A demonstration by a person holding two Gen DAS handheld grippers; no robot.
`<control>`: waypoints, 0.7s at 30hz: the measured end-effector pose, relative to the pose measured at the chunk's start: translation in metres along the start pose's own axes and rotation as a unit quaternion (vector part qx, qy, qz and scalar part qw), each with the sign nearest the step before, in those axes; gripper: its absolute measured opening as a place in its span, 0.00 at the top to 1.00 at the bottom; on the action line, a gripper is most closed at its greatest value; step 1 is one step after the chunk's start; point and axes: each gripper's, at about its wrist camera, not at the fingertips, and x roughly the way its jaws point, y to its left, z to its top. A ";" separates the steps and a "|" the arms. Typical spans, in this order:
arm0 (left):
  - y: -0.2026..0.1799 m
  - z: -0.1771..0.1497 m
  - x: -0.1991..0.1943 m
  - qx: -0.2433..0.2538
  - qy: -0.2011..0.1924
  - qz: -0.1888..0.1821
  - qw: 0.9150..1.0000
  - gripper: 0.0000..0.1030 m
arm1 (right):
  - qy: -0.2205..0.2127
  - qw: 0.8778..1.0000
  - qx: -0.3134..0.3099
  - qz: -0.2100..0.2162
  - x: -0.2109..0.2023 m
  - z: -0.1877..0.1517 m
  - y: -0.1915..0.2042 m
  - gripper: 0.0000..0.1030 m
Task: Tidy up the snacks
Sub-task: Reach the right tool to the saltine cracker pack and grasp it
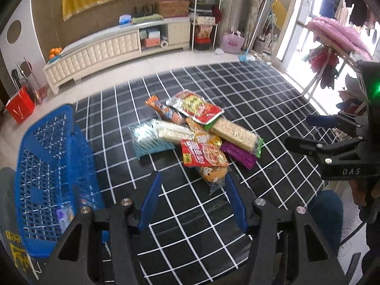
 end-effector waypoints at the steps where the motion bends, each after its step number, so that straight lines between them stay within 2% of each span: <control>1: -0.001 0.000 0.008 -0.002 0.006 0.000 1.000 0.48 | 0.006 1.000 0.002 0.002 0.005 0.000 -0.003 0.12; 11: -0.001 -0.002 0.077 -0.018 0.063 -0.013 0.998 0.48 | 0.066 0.998 0.013 0.017 0.079 0.004 -0.024 0.12; 19: 0.016 -0.003 0.114 -0.045 0.093 -0.022 0.994 0.48 | 0.093 0.995 0.014 0.027 0.126 0.021 -0.035 0.12; 21: 0.021 -0.003 0.119 -0.053 0.098 -0.025 0.993 0.48 | 0.085 0.996 -0.007 0.022 0.129 0.024 -0.030 0.10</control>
